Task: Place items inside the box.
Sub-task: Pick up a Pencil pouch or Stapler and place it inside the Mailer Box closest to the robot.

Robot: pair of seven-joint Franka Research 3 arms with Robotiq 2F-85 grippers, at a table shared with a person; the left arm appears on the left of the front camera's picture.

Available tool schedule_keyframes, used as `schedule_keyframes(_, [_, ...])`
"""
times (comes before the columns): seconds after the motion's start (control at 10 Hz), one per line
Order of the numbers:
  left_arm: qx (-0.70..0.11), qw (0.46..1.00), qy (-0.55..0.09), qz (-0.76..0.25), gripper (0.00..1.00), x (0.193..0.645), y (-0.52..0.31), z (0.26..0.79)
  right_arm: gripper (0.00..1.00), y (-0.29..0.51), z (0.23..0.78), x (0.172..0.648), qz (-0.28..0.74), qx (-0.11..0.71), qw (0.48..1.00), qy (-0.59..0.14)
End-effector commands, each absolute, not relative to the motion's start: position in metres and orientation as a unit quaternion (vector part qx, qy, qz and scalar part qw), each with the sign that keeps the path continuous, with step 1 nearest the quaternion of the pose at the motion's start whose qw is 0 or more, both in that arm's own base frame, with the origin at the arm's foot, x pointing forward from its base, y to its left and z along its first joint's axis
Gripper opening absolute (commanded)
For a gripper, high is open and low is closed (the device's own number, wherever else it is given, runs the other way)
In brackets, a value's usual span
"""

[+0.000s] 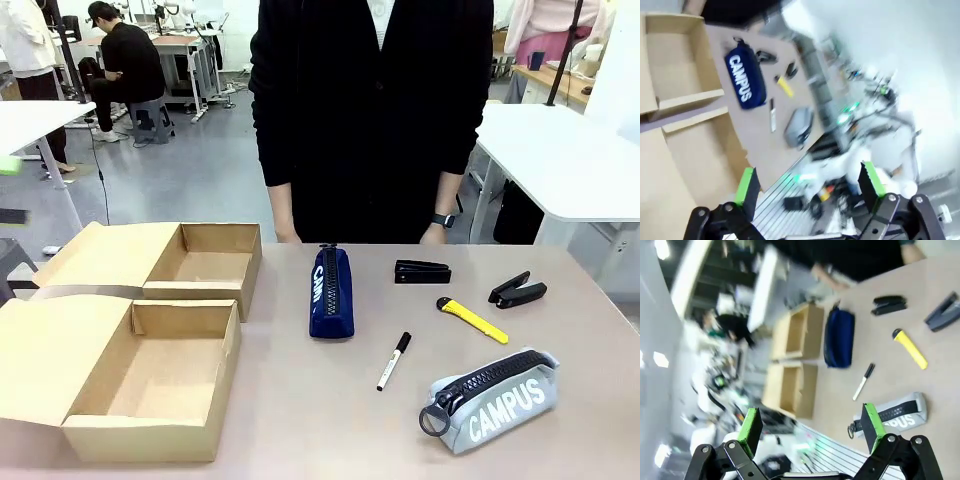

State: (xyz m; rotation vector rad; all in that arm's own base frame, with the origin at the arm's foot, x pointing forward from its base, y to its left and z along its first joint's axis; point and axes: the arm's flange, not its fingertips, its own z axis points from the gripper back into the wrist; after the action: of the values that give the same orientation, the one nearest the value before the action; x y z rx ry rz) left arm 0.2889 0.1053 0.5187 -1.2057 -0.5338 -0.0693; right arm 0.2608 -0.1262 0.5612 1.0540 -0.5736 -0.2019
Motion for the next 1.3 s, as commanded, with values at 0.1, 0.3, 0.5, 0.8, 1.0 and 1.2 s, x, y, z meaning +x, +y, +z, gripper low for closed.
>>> schedule_keyframes(0.1, [-0.629,0.691,-0.314,0.171,1.00,0.255,0.118,0.443,1.00,-0.177,0.486,0.243,-0.202,0.545,0.762,-0.285])
schedule_keyframes(0.3, [-0.611,0.660,-0.324,0.293,1.00,0.241,0.105,0.429,1.00,-0.200,0.474,0.234,-0.280,0.518,0.739,-0.328])
schedule_keyframes(0.5, [-0.628,0.695,-0.297,0.185,1.00,0.284,0.197,0.471,1.00,-0.218,0.503,0.243,-0.232,0.537,0.761,-0.280])
schedule_keyframes(0.8, [-0.628,0.695,-0.297,0.185,1.00,0.284,0.197,0.471,1.00,-0.218,0.503,0.243,-0.232,0.537,0.761,-0.280])
schedule_keyframes(1.0, [-0.628,0.695,-0.297,0.185,1.00,0.284,0.197,0.471,1.00,-0.218,0.503,0.243,-0.232,0.537,0.761,-0.280])
schedule_keyframes(1.2, [-0.628,0.695,-0.297,0.185,1.00,0.284,0.197,0.471,1.00,-0.215,0.503,0.240,-0.242,0.534,0.765,-0.267])
